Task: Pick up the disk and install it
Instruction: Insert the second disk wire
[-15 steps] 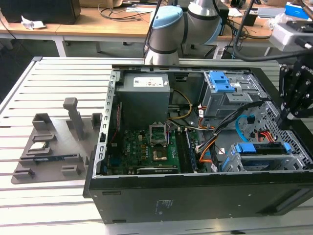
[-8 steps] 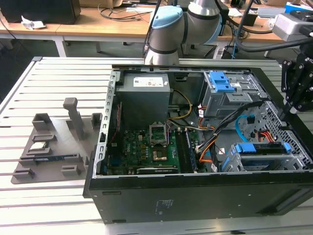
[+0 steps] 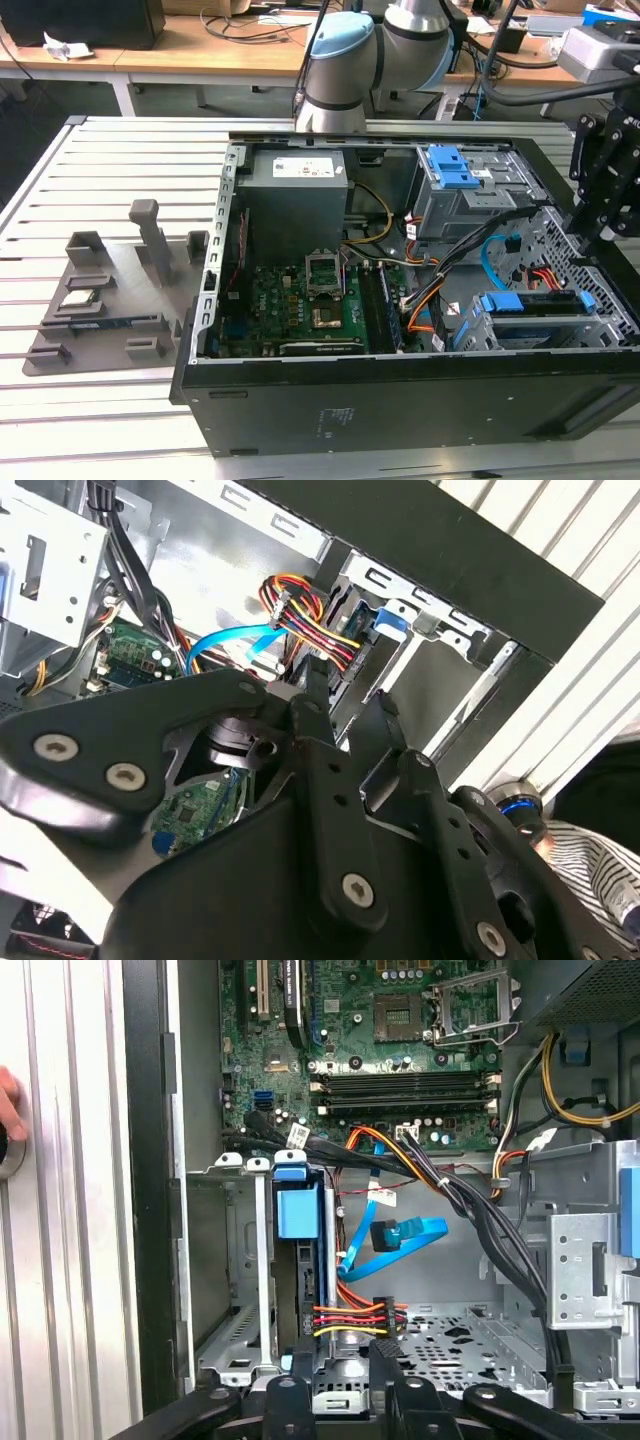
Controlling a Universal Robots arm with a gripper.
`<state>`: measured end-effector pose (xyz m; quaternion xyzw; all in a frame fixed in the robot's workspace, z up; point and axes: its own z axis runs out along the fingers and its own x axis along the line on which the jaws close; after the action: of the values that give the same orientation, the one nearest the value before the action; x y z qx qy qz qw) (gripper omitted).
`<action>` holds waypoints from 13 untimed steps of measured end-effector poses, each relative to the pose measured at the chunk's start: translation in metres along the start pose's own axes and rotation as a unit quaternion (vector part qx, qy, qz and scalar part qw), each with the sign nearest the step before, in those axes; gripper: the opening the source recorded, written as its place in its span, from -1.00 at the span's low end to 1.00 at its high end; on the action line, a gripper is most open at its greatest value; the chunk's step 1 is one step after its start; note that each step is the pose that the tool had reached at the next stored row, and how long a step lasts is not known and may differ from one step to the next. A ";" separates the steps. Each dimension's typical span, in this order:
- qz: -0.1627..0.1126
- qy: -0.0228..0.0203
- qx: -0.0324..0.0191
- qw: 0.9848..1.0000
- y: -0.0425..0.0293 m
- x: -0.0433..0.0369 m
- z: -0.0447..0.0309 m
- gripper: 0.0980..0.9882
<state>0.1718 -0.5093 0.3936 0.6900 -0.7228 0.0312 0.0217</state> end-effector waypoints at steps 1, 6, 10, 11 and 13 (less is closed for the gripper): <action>0.000 0.000 0.000 1.000 0.0005 -0.0009 -0.0002 -0.41; 0.000 0.000 0.000 1.000 0.0249 -0.0126 -0.0007 -0.41; 0.000 0.001 0.000 1.000 0.0422 -0.0131 0.0048 -0.41; -0.001 0.003 0.000 1.000 0.0440 -0.0132 0.0061 -0.41; -0.004 0.004 0.001 1.000 0.0469 -0.0132 0.0086 -0.41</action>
<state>0.1256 -0.4946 0.3833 0.6929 -0.7198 0.0343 0.0244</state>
